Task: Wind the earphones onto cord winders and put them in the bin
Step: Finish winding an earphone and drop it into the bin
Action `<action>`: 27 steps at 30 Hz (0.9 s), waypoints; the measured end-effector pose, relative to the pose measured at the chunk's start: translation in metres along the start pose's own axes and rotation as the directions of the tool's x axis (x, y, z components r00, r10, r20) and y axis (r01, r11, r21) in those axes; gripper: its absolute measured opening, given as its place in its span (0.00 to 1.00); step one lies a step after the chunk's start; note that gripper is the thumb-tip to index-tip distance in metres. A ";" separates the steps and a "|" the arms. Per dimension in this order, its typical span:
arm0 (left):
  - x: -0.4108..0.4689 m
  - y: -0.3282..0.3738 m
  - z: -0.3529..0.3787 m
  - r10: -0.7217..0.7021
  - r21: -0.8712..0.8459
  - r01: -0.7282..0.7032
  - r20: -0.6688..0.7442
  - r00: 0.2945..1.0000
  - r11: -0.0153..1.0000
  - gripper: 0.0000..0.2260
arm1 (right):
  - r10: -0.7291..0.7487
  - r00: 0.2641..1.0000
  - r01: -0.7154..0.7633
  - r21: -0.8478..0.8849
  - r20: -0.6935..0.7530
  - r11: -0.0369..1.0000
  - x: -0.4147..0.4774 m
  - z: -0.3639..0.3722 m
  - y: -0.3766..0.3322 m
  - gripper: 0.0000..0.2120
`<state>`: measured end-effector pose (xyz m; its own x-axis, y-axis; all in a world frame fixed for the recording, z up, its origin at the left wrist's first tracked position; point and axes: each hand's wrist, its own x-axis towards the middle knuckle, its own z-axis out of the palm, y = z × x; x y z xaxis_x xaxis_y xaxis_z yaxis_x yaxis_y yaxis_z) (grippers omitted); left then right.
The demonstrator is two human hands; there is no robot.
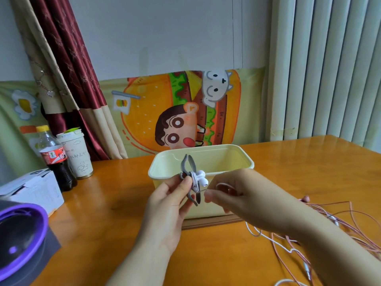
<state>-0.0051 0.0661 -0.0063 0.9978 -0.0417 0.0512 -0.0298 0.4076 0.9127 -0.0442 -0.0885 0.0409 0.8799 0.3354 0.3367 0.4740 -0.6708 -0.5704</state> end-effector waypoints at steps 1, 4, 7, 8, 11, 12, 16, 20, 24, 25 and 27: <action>-0.001 0.000 0.002 0.004 0.034 -0.005 0.016 1.000 0.999 0.10 | -0.008 1.000 0.008 -0.011 -0.027 1.000 0.000 -0.002 0.000 0.14; -0.004 -0.003 0.004 0.014 0.125 -0.019 0.039 0.999 0.992 0.10 | 0.011 0.991 -0.017 -0.041 -0.132 0.999 -0.001 -0.008 0.002 0.11; -0.004 -0.004 0.006 -0.004 0.131 -0.003 0.051 0.999 0.991 0.08 | 0.025 0.990 -0.030 -0.036 -0.136 0.999 -0.003 -0.014 0.003 0.10; -0.004 -0.005 0.005 -0.025 0.101 0.022 0.035 0.999 0.995 0.09 | 0.013 0.995 -0.017 -0.041 -0.103 0.999 -0.004 -0.015 0.002 0.11; -0.003 -0.005 0.005 -0.098 -0.017 0.098 -0.010 0.995 0.995 0.08 | -0.032 0.998 0.035 -0.065 0.049 0.997 -0.005 -0.013 0.000 0.14; -0.003 -0.004 0.006 -0.104 -0.027 0.104 -0.016 0.994 0.994 0.08 | -0.045 0.995 0.051 -0.059 0.093 0.997 -0.006 -0.010 -0.001 0.13; -0.009 -0.002 0.009 -0.039 0.058 0.037 0.023 0.999 0.998 0.07 | -0.101 0.985 0.101 0.007 0.137 0.995 -0.004 -0.003 -0.005 0.13; -0.012 0.002 0.010 0.019 0.147 -0.030 0.079 0.997 0.989 0.09 | -0.037 0.993 0.042 0.041 -0.112 0.998 -0.003 -0.014 0.001 0.14; -0.014 0.004 0.011 -0.024 0.187 -0.011 0.181 0.983 0.982 0.11 | -0.001 0.949 0.020 0.057 -0.315 0.998 0.001 -0.019 0.013 0.14; -0.014 0.003 0.012 -0.045 0.189 0.006 0.205 0.978 0.982 0.11 | 0.003 0.941 0.018 0.059 -0.340 0.998 0.002 -0.018 0.015 0.14; -0.015 0.003 0.012 -0.088 0.185 0.042 0.248 0.965 0.982 0.14 | 0.007 0.930 0.021 0.072 -0.369 0.997 0.003 -0.016 0.018 0.13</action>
<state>-0.0205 0.0570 0.0000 0.9507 -0.3023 0.0692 0.0021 0.2296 0.9733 -0.0338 -0.1102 0.0441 0.8086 0.0628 0.5850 0.4932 -0.6145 -0.6157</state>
